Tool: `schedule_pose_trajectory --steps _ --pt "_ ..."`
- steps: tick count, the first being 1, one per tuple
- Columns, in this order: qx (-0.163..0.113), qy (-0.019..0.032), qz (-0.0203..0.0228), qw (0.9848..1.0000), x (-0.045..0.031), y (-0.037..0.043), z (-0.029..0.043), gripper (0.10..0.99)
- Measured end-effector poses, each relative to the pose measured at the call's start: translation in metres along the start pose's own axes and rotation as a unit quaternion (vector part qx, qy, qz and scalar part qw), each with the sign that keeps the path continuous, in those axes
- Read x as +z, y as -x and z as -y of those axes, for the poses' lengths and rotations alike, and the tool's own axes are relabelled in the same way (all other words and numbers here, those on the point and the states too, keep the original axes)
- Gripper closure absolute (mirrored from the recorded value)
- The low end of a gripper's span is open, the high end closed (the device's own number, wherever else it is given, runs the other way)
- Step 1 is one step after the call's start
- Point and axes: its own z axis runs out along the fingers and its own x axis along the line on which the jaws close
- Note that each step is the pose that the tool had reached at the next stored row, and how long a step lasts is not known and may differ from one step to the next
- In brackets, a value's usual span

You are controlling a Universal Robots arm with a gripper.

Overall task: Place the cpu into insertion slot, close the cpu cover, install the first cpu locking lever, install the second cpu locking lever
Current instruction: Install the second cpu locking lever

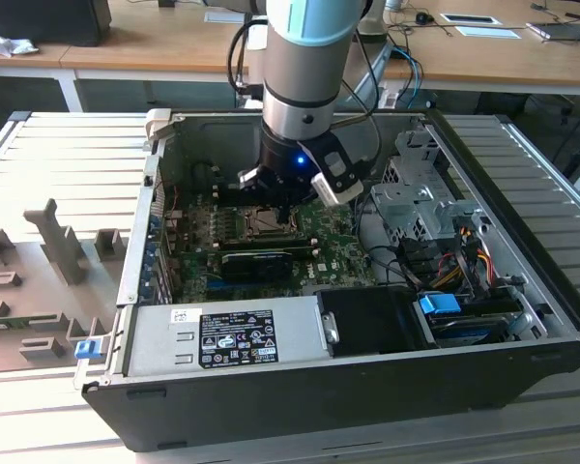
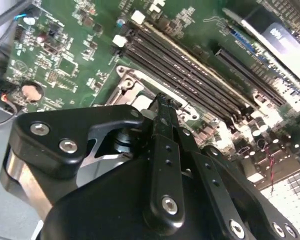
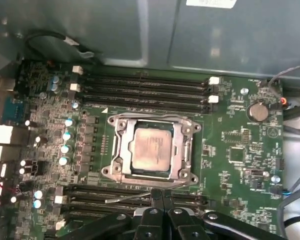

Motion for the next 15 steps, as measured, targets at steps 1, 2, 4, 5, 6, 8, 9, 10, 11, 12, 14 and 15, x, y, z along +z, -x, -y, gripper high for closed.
schedule_pose_trajectory --steps 1,2,4,5,6,8,9,10,11,12,14,15 --pt "0.0 0.0009 0.0001 1.0 0.0017 -0.0049 0.0 0.98" --pt "0.0 0.0016 0.0001 1.0 0.0027 -0.0077 0.0001 0.98" --pt "-0.001 0.0066 0.0005 1.0 0.004 -0.0127 0.0002 0.98" --pt "-0.001 0.0097 0.0007 1.0 0.0044 -0.0147 0.0002 0.98" --pt "-0.002 0.0136 0.001 0.9999 0.0049 -0.0175 0.0002 0.98" --pt "-0.003 0.0183 0.0014 0.9998 0.0073 -0.0236 0.0004 0.98" --pt "-0.003 0.0183 0.0014 0.9998 0.0092 -0.0247 0.0007 0.98" --pt "-0.003 0.0182 0.0013 0.9998 0.0113 -0.0255 0.0012 0.98" --pt "-0.003 0.0182 0.0013 0.9998 0.0131 -0.0261 0.0018 0.98" --pt "-0.003 0.0185 0.0012 0.9998 0.0148 -0.0273 0.0027 0.98" --pt "-0.003 0.0216 0.0016 0.9998 0.016 -0.0306 0.0053 0.98" --pt "-0.003 0.0237 0.0018 0.9997 0.0162 -0.032 0.0072 0.98"
